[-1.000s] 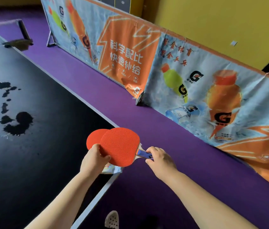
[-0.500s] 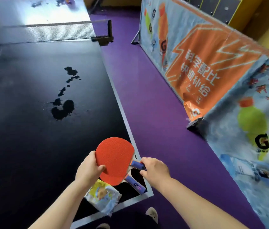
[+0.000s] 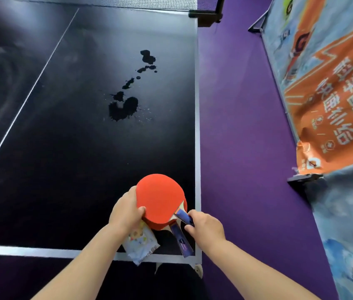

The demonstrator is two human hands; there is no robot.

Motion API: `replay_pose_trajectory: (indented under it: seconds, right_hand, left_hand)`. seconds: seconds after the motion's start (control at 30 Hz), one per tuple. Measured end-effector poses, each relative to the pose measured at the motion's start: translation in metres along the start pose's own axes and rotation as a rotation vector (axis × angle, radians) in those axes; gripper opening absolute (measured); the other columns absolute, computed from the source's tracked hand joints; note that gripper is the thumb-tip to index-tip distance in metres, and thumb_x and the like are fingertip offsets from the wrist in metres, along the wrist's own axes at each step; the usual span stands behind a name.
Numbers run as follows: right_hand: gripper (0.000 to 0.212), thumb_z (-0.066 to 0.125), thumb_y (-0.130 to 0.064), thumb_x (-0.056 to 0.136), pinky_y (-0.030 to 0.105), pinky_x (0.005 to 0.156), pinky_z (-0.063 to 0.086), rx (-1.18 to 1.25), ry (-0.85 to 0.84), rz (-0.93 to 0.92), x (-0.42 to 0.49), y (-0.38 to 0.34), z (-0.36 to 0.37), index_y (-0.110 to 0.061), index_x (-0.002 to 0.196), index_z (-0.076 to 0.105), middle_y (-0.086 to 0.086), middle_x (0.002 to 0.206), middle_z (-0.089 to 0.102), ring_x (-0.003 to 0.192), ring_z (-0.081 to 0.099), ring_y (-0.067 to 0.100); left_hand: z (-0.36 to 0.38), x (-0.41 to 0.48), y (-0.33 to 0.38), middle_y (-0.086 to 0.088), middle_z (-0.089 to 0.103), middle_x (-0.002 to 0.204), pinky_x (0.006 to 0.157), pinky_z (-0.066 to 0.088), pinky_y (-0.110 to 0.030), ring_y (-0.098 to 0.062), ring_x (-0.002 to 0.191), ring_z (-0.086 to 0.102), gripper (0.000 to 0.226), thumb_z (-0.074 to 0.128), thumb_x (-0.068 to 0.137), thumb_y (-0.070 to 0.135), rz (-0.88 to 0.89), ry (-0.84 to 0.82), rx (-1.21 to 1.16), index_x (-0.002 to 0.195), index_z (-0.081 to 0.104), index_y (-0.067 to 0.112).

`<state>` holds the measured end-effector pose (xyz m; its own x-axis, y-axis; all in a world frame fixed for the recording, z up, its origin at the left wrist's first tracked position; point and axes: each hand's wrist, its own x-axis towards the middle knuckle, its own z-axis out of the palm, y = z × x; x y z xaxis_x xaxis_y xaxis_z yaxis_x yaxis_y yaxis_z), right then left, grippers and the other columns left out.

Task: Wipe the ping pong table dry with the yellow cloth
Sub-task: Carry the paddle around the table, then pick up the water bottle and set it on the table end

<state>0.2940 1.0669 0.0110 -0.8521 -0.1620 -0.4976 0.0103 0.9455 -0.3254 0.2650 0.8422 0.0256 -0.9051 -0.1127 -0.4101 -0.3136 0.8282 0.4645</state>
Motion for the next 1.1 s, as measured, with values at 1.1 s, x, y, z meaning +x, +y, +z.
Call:
replay_pose_trajectory:
  seconds: [1.1]
  right_hand:
    - [0.031,0.042,-0.03,0.102,0.031,0.085,0.047,-0.088,0.046,-0.125,0.064,0.241,-0.189,-0.022,0.129,0.055,-0.003,0.122,0.062,0.111,0.058,0.021]
  left_hand:
    - [0.127,0.064,0.289,0.001,0.067,0.098,0.07,0.052,-0.036,-0.025,0.087,0.062,0.024,0.075,0.073,0.016,0.322,0.213,0.136,0.096,0.07,0.013]
